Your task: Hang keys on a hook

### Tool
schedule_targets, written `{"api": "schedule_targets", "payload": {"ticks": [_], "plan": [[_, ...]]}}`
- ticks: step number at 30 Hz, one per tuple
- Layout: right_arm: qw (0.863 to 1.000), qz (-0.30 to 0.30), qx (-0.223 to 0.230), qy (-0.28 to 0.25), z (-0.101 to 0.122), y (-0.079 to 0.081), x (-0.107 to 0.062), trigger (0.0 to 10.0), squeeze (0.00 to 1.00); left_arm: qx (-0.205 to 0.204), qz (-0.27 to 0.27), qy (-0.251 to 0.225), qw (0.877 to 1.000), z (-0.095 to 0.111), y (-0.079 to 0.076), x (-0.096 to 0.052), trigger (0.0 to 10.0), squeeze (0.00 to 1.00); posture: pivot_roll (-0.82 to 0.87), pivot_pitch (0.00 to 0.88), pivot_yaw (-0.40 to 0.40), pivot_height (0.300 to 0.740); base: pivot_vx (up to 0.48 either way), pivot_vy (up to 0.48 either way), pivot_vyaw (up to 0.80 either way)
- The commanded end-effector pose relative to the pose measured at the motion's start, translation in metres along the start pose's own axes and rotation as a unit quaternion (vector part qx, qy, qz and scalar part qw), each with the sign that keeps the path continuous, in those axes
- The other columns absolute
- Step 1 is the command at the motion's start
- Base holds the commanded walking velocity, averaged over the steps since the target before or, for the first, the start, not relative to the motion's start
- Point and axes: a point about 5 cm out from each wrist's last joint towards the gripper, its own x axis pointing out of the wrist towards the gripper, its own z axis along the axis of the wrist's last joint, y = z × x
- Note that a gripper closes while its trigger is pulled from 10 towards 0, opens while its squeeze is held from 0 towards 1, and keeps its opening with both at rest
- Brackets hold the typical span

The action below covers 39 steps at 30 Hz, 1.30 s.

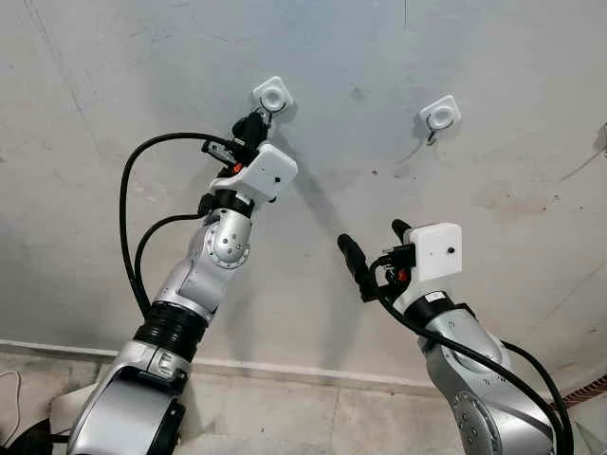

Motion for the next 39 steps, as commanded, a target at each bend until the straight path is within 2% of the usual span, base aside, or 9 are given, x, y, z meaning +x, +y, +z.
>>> {"api": "schedule_targets", "payload": {"ticks": [1, 10, 16, 27, 29, 39], "plan": [[1.0, -0.003, -0.001, -0.003, 0.002, 0.001, -0.001, 10.0, 0.0, 0.006, -0.002, -0.017, 1.0, 0.008, 0.001, 0.006, 10.0, 0.0, -0.02, 0.024, -0.012, 0.74, 0.0, 0.0, 0.0], [1.0, -0.005, -0.002, -0.003, 0.002, 0.0, -0.001, 10.0, 0.0, 0.011, -0.015, -0.035, 0.999, 0.015, -0.007, 0.006, 10.0, 0.0, -0.02, 0.023, -0.008, 0.74, 0.0, 0.0, 0.0], [1.0, -0.005, -0.001, -0.003, 0.001, 0.0, -0.001, 10.0, 0.0, 0.01, -0.01, -0.042, 0.999, 0.018, -0.008, 0.004, 10.0, 0.0, -0.02, 0.023, -0.007, 0.74, 0.0, 0.0, 0.0], [1.0, -0.003, 0.0, -0.002, 0.0, 0.001, 0.0, 10.0, 0.0, 0.02, -0.018, -0.065, 0.998, 0.025, -0.013, -0.004, 10.0, 0.0, -0.01, 0.023, -0.011, 0.74, 0.0, 0.0, 0.0], [1.0, -0.003, -0.001, -0.002, 0.0, 0.0, 0.0, 10.0, 0.0, 0.003, -0.015, -0.055, 0.998, 0.025, -0.014, -0.004, 10.0, 0.0, -0.01, 0.018, -0.013, 0.74, 0.0, 0.0, 0.0], [1.0, -0.002, -0.002, -0.001, 0.0, 0.0, 0.001, 10.0, 0.0, 0.004, -0.03, -0.048, 0.998, 0.022, -0.02, -0.008, 10.0, 0.0, -0.01, 0.016, -0.011, 0.74, 0.0, 0.0, 0.0]]}}
